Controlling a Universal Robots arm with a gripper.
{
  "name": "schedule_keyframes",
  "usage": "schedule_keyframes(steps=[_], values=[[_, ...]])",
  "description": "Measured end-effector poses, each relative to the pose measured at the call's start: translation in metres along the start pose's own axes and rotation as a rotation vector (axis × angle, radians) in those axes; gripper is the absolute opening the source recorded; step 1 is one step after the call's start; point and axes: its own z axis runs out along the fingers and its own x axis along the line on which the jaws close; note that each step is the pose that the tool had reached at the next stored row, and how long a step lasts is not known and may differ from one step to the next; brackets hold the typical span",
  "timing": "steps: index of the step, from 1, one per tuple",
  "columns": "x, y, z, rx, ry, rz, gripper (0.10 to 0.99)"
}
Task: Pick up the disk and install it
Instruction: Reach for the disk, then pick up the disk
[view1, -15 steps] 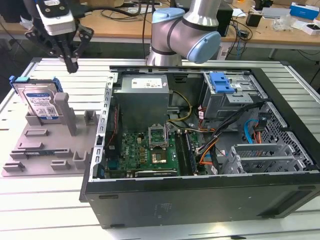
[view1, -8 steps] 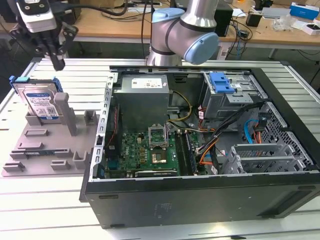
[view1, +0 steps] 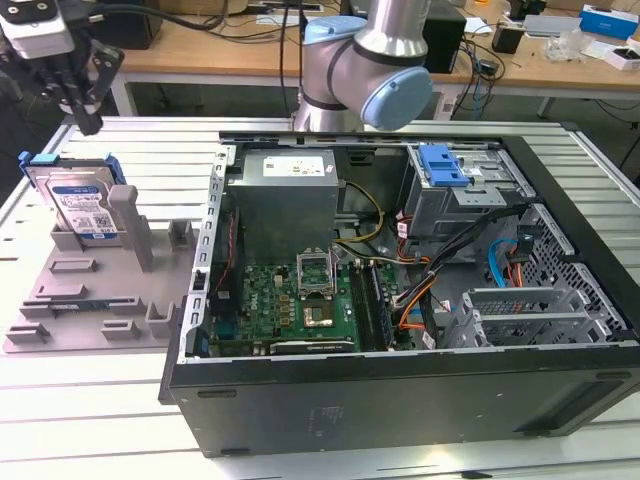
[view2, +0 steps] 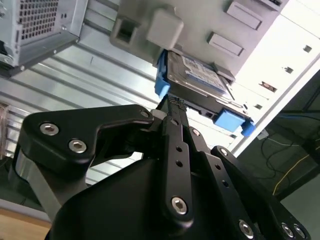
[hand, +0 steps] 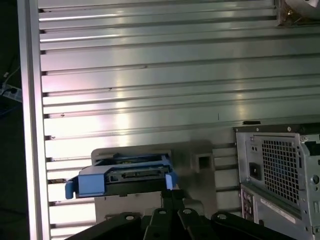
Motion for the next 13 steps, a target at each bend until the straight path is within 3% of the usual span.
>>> schedule_keyframes(steps=[3, 13], values=[[0.011, 0.0041, 0.0005, 0.0, 0.0001, 0.0, 0.106], [0.0122, 0.004, 0.0004, 0.0, 0.0002, 0.0, 0.106]])
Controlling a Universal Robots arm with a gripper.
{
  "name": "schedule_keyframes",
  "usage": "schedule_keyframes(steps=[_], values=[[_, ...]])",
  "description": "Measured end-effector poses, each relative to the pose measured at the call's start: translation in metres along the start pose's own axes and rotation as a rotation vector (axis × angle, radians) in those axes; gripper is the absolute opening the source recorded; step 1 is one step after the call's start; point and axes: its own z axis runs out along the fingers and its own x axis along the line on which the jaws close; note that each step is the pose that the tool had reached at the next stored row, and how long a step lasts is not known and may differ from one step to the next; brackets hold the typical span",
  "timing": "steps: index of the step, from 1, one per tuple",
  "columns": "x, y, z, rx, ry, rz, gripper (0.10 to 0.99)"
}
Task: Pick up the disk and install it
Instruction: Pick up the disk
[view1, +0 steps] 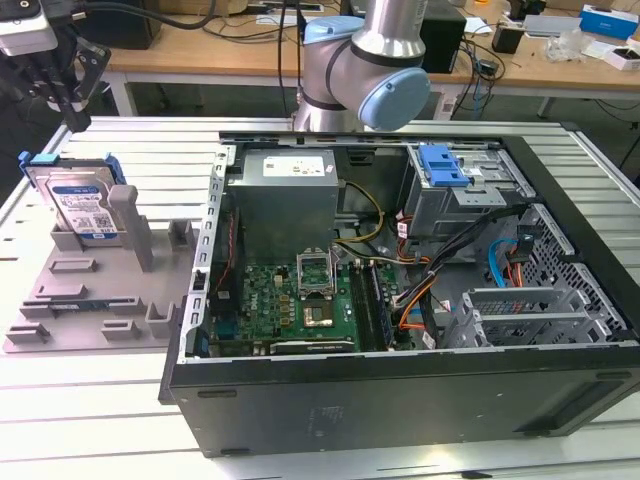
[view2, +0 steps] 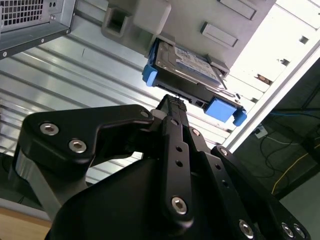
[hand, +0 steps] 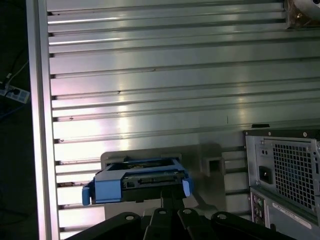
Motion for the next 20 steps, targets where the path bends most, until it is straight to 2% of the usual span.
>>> schedule_keyframes(steps=[7, 9, 10, 14, 16, 20], values=[[0.0, 0.0, 0.0, 0.0, 0.0, -0.002, 0.106], [-0.001, 0.0001, 0.0, -0.001, 0.0028, -0.022, 0.106], [-0.0015, 0.0001, 0.0001, -0.002, 0.0067, -0.064, 0.106], [-0.0019, 0.0001, 0.0, -0.004, 0.011, -0.146, 0.106], [-0.0041, 0.0003, 0.0001, -0.005, 0.0152, -0.236, 0.106], [-0.0046, 0.0004, 0.0004, -0.007, 0.0195, -0.332, 0.106]])
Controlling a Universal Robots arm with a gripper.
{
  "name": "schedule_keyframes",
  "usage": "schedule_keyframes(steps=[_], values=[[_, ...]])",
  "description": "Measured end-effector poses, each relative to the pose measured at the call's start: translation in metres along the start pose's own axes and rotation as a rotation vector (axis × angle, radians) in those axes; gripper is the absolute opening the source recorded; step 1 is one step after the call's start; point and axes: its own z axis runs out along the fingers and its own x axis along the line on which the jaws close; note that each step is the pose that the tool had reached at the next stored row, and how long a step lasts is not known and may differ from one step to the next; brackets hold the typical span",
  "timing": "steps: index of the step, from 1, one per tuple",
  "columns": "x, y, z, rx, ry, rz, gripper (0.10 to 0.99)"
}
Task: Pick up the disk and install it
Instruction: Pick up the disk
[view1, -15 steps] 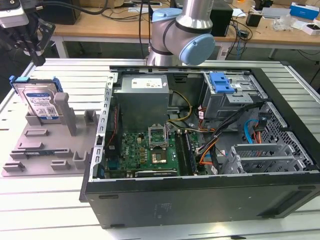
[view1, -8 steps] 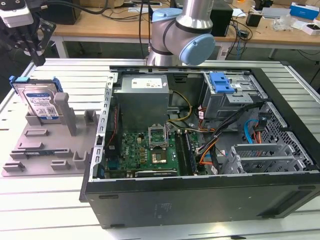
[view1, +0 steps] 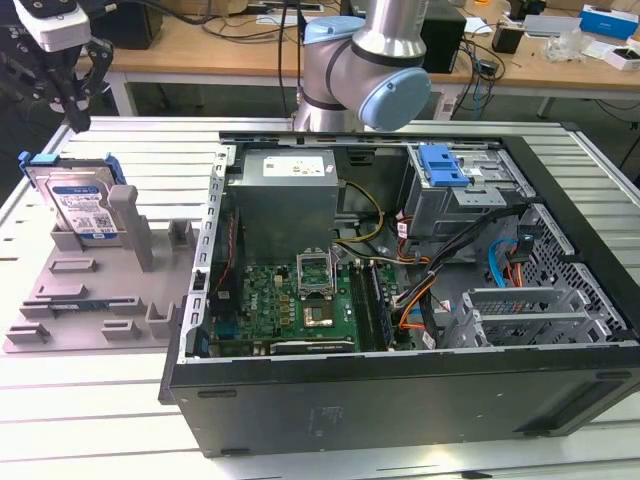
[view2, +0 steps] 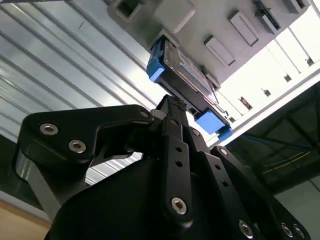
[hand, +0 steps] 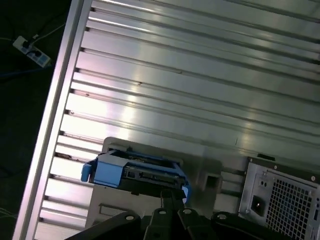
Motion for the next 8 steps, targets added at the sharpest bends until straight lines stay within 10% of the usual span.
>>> schedule_keyframes(steps=[4, 8], values=[[0.0, -0.0001, 0.0005, -0.002, 0.0038, -0.082, 0.114], [0.0, -0.0001, 0.0011, -0.003, 0.0081, -0.169, 0.357]])
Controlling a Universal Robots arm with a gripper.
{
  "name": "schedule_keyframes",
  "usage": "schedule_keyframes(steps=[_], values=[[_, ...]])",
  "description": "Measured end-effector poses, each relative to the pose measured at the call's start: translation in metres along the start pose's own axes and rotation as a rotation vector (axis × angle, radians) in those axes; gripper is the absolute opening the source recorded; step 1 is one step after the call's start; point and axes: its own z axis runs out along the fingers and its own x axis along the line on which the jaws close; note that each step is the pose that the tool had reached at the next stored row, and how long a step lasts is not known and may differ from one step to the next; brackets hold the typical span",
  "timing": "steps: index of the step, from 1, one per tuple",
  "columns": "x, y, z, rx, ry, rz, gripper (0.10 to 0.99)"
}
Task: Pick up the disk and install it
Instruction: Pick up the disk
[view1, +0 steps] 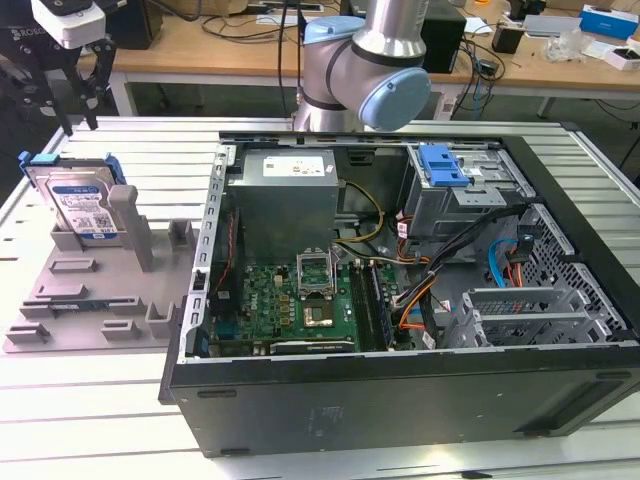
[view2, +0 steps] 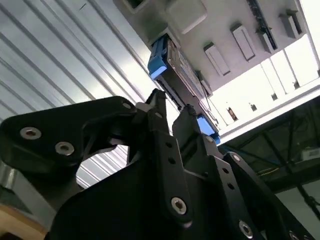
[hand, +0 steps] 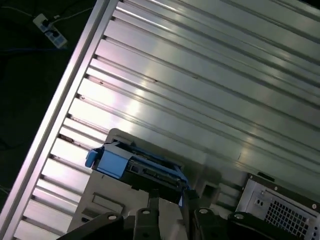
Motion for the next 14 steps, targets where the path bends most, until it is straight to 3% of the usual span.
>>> schedule_keyframes(steps=[3, 4, 8, 14], values=[[0.0, 0.0, 0.0004, -0.001, 0.0029, -0.064, 0.416], [0.0, 0.0, 0.0005, -0.002, 0.0038, -0.082, 0.482], [0.0, 0.0, 0.0012, -0.004, 0.009, -0.194, 0.482], [0.0, -0.0001, 0.0023, -0.008, 0.02, -0.436, 0.482]])
